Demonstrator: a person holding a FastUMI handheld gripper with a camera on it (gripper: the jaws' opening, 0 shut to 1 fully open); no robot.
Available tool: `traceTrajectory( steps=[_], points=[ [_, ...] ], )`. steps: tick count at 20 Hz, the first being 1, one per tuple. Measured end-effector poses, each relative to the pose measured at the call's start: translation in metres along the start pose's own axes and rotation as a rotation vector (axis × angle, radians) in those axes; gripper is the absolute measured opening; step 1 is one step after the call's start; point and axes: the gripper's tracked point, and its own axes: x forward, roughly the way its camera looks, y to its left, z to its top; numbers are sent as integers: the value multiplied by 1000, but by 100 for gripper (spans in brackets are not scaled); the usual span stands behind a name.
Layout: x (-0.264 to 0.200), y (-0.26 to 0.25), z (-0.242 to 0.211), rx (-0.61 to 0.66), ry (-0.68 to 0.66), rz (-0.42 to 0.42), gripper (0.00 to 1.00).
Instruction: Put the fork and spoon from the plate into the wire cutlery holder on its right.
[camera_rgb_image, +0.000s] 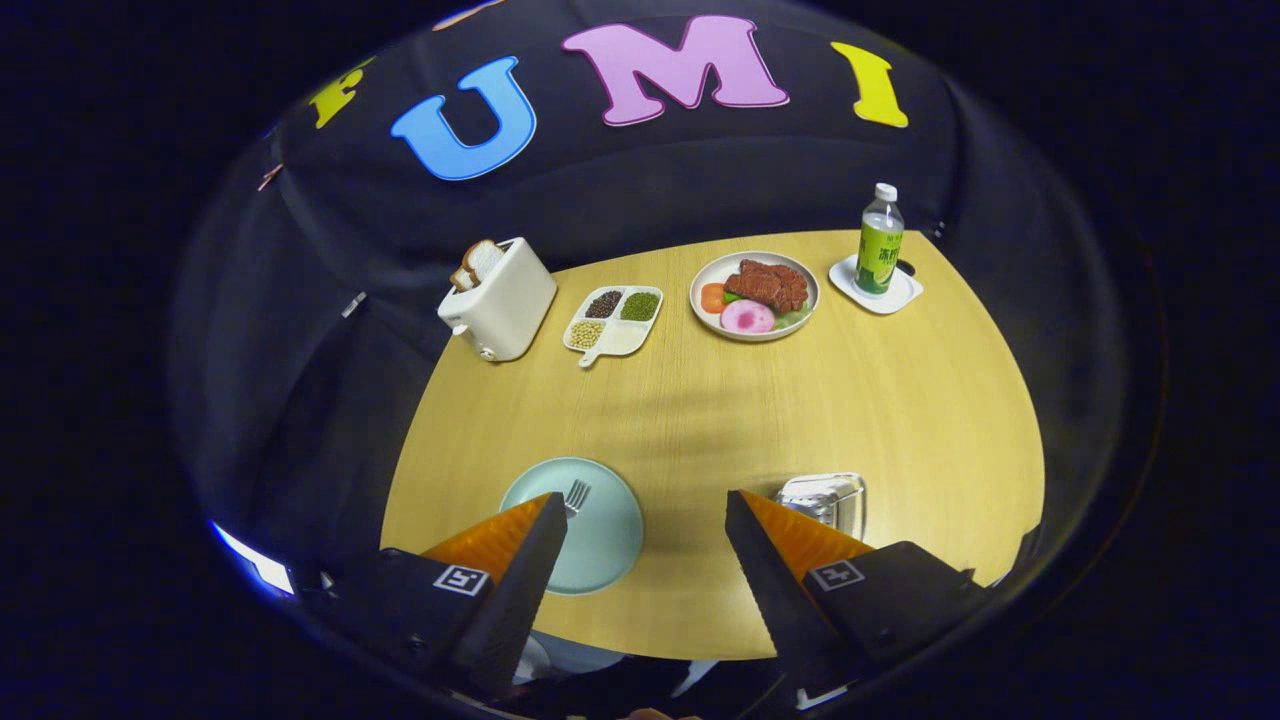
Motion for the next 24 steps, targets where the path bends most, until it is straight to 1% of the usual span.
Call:
traceTrajectory(
  steps=[3,4,11,16,19,24],
  points=[
    [23,32,-30,115,70,19,100],
    [32,41,-37,133,79,21,99],
    [89,78,-89,-7,160,-48,99],
    [126,92,-120,-29,247,-95,99],
    [149,90,-140,-54,306,-144,99],
    [165,86,-171,-47,397,-172,99]
  ],
)
